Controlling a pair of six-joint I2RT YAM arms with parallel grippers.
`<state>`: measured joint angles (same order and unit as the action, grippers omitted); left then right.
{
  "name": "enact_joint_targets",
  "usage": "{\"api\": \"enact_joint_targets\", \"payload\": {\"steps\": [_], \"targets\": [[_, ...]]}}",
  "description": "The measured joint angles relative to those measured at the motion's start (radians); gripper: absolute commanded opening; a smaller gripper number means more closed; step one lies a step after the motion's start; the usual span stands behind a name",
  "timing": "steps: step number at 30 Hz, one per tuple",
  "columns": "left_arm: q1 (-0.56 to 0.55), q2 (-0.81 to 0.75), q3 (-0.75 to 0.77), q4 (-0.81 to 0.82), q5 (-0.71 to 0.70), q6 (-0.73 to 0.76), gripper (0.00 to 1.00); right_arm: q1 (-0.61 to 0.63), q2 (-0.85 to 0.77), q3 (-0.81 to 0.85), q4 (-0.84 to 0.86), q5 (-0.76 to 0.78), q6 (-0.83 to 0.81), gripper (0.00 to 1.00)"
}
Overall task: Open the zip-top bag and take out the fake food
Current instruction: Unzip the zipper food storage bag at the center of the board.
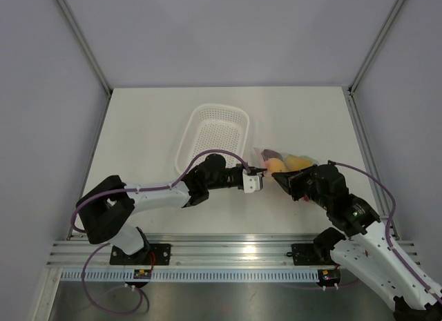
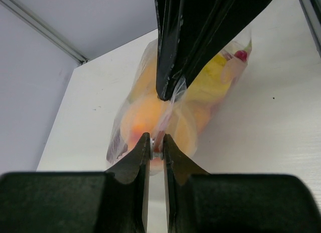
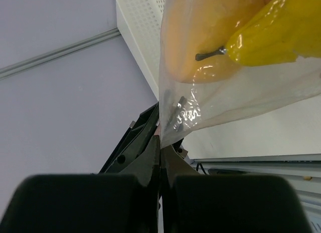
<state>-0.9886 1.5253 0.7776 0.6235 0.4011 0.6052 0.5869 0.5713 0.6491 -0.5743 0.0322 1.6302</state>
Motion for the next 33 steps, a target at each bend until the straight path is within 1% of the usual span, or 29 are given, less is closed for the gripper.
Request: {"api": "enact_joint_targets", "payload": {"steps": [12,19,33], "targets": [[0.000,0.007,0.000,0.018,-0.008,0.000,0.02,0.003,-0.064,0.015,-0.056,-0.007,-0.011,0.00],[0.002,0.029,0.002,0.047,-0.005,-0.001,0.02,0.004,-0.120,0.055,-0.132,0.003,-0.023,0.00],[0.080,0.093,0.015,0.046,-0.008,-0.034,0.02,0.007,-0.188,0.121,-0.240,0.039,-0.048,0.00]]}}
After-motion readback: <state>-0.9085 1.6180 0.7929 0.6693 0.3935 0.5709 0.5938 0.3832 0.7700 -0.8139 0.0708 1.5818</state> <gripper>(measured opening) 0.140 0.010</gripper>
